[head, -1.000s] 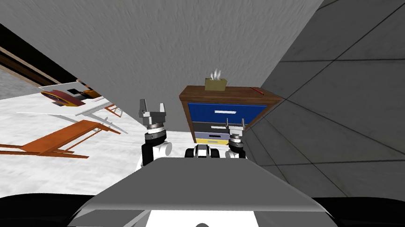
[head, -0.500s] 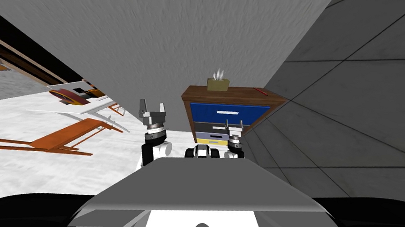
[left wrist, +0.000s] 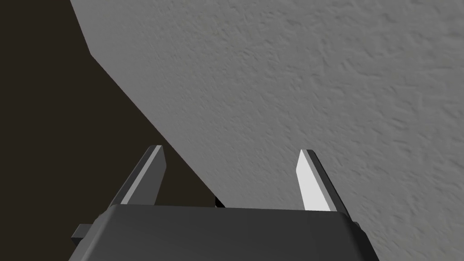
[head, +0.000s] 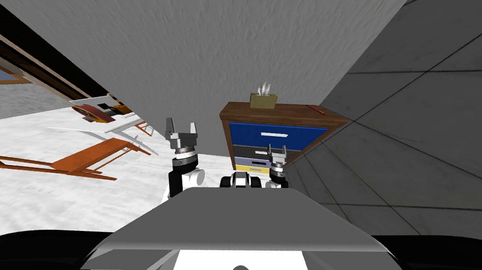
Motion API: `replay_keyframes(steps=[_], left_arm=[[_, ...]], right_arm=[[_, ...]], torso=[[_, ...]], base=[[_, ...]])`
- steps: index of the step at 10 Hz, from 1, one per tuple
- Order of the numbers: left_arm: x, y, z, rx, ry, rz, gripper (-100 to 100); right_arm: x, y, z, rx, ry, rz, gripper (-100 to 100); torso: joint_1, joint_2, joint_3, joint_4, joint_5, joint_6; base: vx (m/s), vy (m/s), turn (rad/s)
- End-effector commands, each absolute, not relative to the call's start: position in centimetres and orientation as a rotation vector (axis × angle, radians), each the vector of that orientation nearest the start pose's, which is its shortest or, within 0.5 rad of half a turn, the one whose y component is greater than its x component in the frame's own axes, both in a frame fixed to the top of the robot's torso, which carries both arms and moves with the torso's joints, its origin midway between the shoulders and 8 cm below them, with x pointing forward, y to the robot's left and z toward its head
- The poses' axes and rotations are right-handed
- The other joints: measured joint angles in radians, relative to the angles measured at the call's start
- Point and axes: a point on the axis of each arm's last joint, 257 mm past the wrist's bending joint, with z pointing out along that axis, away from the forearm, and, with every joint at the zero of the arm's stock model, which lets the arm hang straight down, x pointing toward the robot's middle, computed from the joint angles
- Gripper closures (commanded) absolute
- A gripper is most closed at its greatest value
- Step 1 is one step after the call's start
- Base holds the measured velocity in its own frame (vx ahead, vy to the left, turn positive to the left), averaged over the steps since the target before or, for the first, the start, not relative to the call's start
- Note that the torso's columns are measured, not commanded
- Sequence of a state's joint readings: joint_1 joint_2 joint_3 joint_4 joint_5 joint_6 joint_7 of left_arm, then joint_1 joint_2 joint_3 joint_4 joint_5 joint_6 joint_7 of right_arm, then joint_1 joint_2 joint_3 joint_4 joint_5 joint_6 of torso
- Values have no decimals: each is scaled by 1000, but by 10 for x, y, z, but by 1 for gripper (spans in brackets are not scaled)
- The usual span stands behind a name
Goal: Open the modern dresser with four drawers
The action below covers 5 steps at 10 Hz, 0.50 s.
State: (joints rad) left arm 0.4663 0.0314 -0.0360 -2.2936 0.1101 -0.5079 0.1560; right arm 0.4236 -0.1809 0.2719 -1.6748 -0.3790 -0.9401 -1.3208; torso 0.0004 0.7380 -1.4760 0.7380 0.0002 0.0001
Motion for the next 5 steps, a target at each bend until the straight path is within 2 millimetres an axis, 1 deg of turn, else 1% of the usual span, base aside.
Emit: replay_keyframes(steps=[1, 3, 4, 5], left_arm=[[342, 273, 42, -723, 492, -1579, 0], [342, 273, 42, -723, 492, -1579, 0], [342, 273, 42, -723, 492, -1579, 0], [342, 273, 42, -723, 492, -1579, 0]], right_arm=[[361, -256, -173, -1515, 252, -2702, -100], [361, -256, -173, -1489, 284, -2667, -100], [360, -258, -188, -1498, 343, -2612, -100], [360, -258, -188, -1482, 361, -2590, -100]], torso=[[-1, 0, 0, 0, 0, 0], [0, 0, 0, 0, 0, 0], [-1, 0, 0, 0, 0, 0], [0, 0, 0, 0, 0, 0]], base=[[5, 18, 98], [3, 15, 27], [5, 18, 97], [4, 19, 66]])
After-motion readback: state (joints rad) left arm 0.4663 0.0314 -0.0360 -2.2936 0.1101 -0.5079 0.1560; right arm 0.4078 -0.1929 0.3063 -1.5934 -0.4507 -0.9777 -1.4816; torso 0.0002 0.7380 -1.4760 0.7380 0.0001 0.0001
